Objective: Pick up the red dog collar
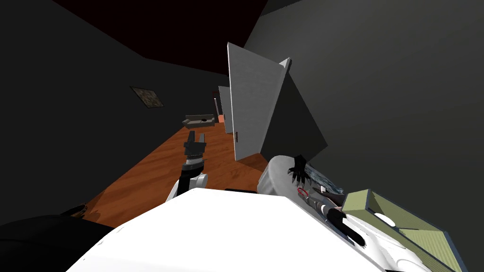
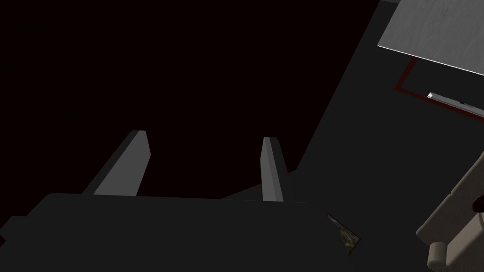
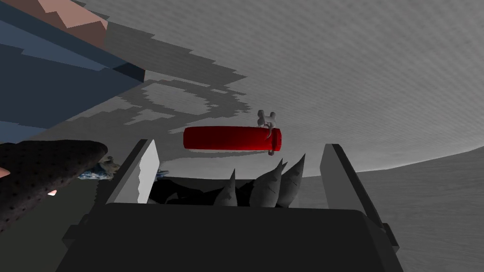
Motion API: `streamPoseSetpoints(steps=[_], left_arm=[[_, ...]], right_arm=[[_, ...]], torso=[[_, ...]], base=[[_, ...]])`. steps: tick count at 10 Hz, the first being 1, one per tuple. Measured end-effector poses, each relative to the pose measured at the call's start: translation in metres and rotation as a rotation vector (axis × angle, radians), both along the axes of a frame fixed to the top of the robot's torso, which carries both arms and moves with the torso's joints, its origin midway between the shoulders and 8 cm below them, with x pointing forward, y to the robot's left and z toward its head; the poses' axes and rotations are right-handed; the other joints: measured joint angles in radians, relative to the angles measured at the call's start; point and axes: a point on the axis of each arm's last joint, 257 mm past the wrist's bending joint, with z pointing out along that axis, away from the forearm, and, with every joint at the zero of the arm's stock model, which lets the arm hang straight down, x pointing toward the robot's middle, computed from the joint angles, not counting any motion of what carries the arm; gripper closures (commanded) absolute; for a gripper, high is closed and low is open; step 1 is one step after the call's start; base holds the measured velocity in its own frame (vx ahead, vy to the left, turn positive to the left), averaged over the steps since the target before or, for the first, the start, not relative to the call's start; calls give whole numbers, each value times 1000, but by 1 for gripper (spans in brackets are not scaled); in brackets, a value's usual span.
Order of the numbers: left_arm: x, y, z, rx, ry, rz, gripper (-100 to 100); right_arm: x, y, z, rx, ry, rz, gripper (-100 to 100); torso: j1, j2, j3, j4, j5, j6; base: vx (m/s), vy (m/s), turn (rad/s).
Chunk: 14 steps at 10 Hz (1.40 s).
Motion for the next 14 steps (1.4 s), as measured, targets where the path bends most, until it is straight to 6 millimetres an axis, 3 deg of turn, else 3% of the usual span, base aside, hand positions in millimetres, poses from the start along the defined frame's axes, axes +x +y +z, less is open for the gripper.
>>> streamPoseSetpoints(steps=[9,10,14], left_arm=[[0,0,0,0,0,0,0],[0,0,0,0,0,0,0],[0,0,0,0,0,0,0]], right_arm=[[-17,-40,-15,-3,-12,-192,-100],[-17,-41,-15,-2,-12,-194,100],[-18,-41,-15,-2,-11,-194,100]], torso=[[-4,6,4,2,-1,-2],[-4,4,2,1,-1,-1],[-6,-1,-1,0,-2,-2]], base=[[-94,-5,201],[-8,-3,-18],[-1,0,0]])
